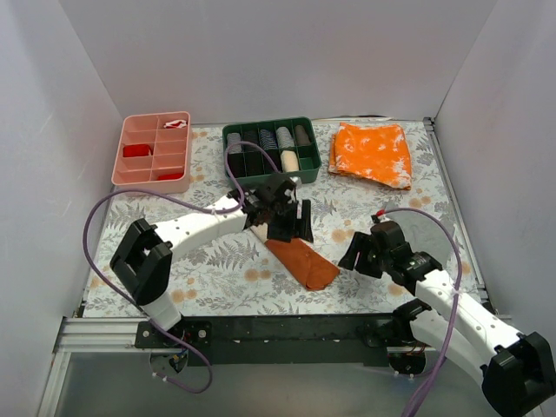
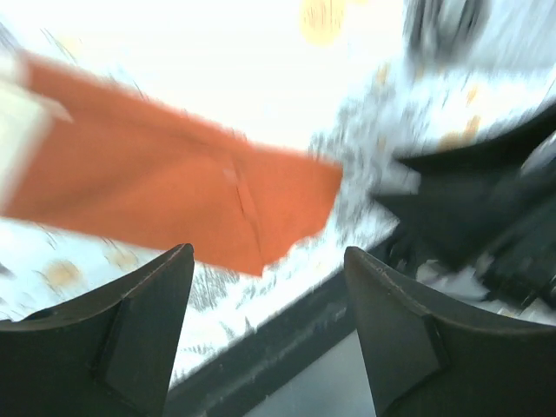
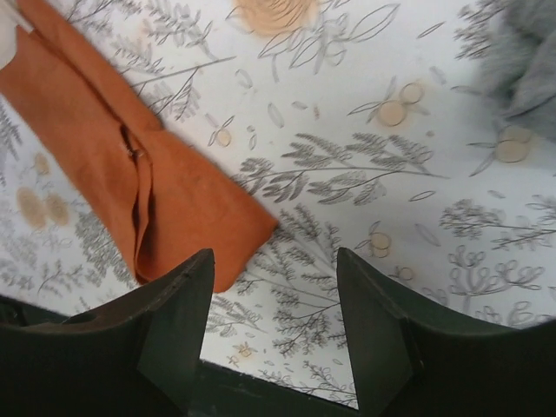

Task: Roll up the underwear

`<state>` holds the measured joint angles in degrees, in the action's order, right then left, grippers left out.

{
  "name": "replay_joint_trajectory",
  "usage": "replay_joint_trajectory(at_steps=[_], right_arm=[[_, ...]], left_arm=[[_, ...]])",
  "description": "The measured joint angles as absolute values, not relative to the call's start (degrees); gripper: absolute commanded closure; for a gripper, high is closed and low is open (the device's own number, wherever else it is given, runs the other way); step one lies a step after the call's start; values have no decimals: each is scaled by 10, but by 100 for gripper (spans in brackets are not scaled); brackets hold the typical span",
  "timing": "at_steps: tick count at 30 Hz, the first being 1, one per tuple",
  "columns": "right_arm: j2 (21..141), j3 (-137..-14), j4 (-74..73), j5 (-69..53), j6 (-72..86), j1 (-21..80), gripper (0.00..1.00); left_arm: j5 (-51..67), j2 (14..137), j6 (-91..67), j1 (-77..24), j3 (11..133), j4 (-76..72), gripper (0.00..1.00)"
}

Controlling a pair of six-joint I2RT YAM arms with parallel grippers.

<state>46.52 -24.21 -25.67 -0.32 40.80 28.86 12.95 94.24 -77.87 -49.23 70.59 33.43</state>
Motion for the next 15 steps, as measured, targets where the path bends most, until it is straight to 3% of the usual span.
replay_joint_trajectory(at_steps=[2, 4, 7, 8, 15], right_arm=[[449, -227, -247, -27, 416, 298, 30], [439, -212, -236, -52, 424, 311, 18], [435, -199, -219, -82, 435, 345, 14], [435, -199, -214, -89, 437, 361, 6], [488, -224, -143, -89, 478, 519, 5]], left_arm=[[131, 965, -759, -455, 744, 332, 30], [134, 999, -738, -425, 789, 320, 31], [141, 1070, -706, -402, 867, 307, 32], [145, 1103, -694, -399, 899, 303, 32], [157, 1225, -642, -400, 950, 296, 32]])
